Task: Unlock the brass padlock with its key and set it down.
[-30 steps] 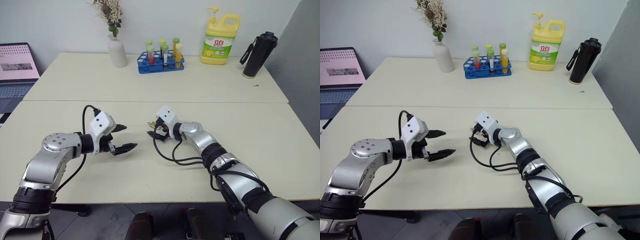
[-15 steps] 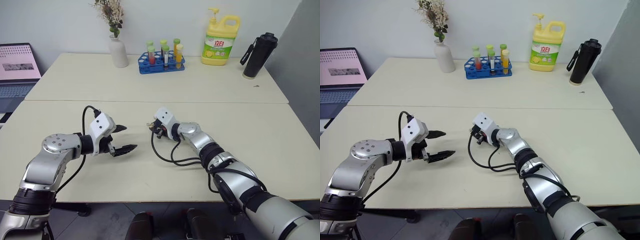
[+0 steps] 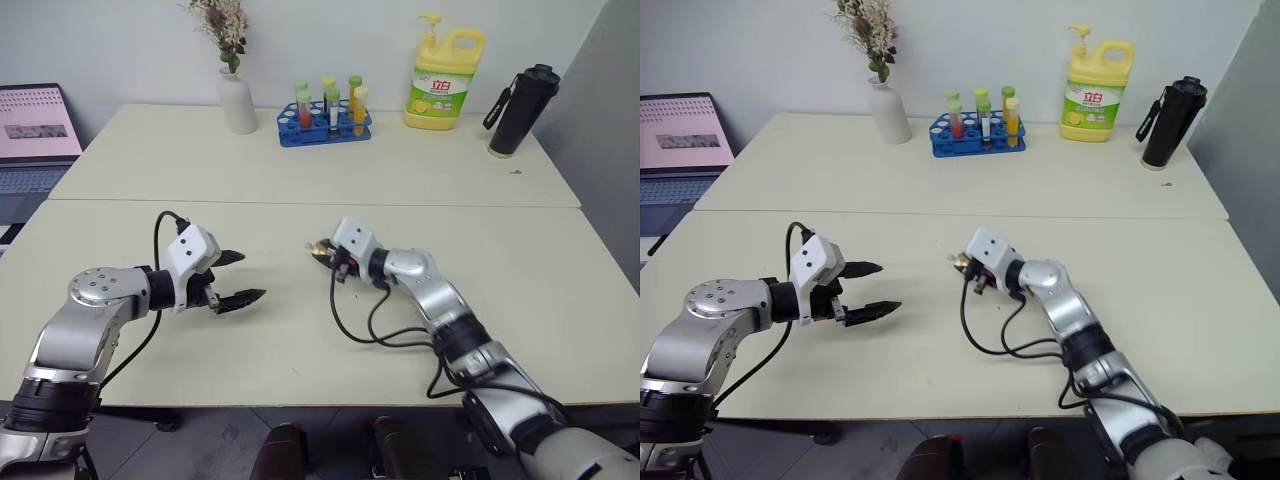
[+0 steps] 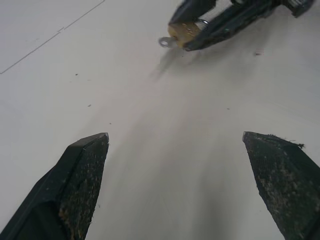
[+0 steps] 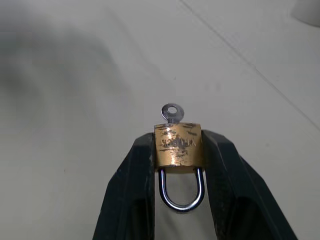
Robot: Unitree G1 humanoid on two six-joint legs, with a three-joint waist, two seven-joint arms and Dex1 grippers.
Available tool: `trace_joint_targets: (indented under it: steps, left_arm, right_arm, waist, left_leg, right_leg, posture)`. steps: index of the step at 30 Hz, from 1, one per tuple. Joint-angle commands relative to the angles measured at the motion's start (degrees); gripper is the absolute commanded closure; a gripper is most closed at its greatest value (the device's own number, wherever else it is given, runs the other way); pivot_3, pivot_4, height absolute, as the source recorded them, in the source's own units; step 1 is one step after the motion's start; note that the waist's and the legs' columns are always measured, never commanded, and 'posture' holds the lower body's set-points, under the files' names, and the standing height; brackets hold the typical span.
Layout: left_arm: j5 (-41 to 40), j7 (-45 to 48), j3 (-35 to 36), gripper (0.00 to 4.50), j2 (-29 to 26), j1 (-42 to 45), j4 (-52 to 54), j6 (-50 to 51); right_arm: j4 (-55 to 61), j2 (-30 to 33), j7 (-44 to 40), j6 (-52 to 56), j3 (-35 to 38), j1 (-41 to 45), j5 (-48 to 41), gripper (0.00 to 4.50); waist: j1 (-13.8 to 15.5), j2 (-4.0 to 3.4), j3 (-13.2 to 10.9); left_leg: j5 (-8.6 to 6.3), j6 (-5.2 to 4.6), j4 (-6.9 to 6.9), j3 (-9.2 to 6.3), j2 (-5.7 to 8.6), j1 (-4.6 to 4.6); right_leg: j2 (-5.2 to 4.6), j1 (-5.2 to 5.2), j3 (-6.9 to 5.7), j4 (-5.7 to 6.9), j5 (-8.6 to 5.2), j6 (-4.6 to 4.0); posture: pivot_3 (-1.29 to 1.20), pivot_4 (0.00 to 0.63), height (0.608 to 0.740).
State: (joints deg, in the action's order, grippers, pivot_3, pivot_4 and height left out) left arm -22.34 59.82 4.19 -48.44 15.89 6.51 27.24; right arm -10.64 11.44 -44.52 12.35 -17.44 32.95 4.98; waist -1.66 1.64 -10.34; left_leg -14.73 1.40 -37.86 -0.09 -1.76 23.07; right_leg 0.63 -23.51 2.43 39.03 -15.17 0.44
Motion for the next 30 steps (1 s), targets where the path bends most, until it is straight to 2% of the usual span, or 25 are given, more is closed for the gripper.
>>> trace_joint_targets:
  steps: [1, 4, 5, 10, 17, 25, 30]
  left_arm:
    - [-2.9, 1.4, -0.5, 0.00, 1.0, 1.5, 4.5, 1.3]
    - [-4.3, 1.4, -2.1, 0.00, 2.5, 3.5, 5.7, 3.4]
    - [-5.0, 1.3, -2.7, 0.00, 3.5, 4.9, 6.0, 4.2]
    - [-7.2, 1.7, -5.0, 0.00, 6.5, 10.2, 6.6, 7.4]
    - [-10.7, 6.5, -9.2, 0.00, 7.4, 16.8, 7.3, 12.2]
    - [-11.0, 7.5, -12.6, 0.00, 12.4, 26.2, 1.2, 14.7]
    - [-11.2, 8.5, -12.9, 0.00, 13.8, 29.2, -1.4, 16.0]
  right_arm:
    - [19.7, 6.0, -2.3, 5.0, 0.8, -7.8, -1.4, 3.56]
    - [30.6, 12.3, -0.1, 4.5, 3.2, -15.7, 1.7, 3.56]
    - [33.3, 15.1, 1.7, 1.5, 4.1, -18.2, 4.6, 3.56]
    - [36.9, 24.0, 8.9, -12.2, 5.7, -24.0, 14.8, 3.56]
    - [32.5, 30.5, 18.2, -29.4, 8.2, -20.4, 23.4, 3.56]
    - [27.7, 32.3, 21.4, -44.8, 8.7, -14.3, 21.2, 3.56]
    - [24.2, 32.1, 22.5, -49.8, 9.2, -12.4, 21.3, 3.56]
  waist:
    - [0.1, 0.00, 0.0]
    - [0.1, 0.01, 0.0]
    - [0.2, 0.00, 0.0]
    - [-0.3, 0.06, 0.0]
    - [-0.5, 0.05, 0.0]
    - [-0.1, 0.07, 0.0]
    - [-0.1, 0.07, 0.0]
  left_leg:
    - [0.00, 0.00, 0.00, 0.00, 0.02, 0.00]
    - [0.00, 0.00, -0.02, 0.01, 0.06, -0.04]
    - [0.00, 0.00, -0.02, 0.02, 0.05, -0.05]
    - [0.01, 0.00, -0.07, 0.12, 0.09, -0.11]
    - [0.02, 0.02, -0.07, 0.23, 0.10, -0.18]
    - [0.02, 0.02, -0.11, 0.24, 0.13, -0.16]
    - [0.02, 0.01, -0.12, 0.20, 0.11, -0.14]
  right_leg:
    - [-0.01, 0.01, -0.01, 0.00, -0.01, 0.01]
    - [0.00, 0.06, -0.01, -0.01, -0.15, 0.25]
    - [0.00, 0.06, 0.00, -0.01, -0.15, 0.26]
    - [0.21, 0.10, -0.01, -0.01, -0.18, 0.33]
    - [0.34, 0.11, 0.08, 0.03, -0.17, 0.34]
    - [0.33, 0.15, 0.11, 0.00, -0.17, 0.34]
    - [0.31, 0.15, 0.13, -0.01, -0.16, 0.33]
  posture:
    - [0.00, 0.150, 0.740]
    - [0.00, 0.150, 0.740]
    - [0.00, 0.150, 0.740]
    - [0.00, 0.150, 0.740]
    - [0.00, 0.150, 0.740]
    - [0.00, 0.150, 0.740]
    - [0.00, 0.150, 0.740]
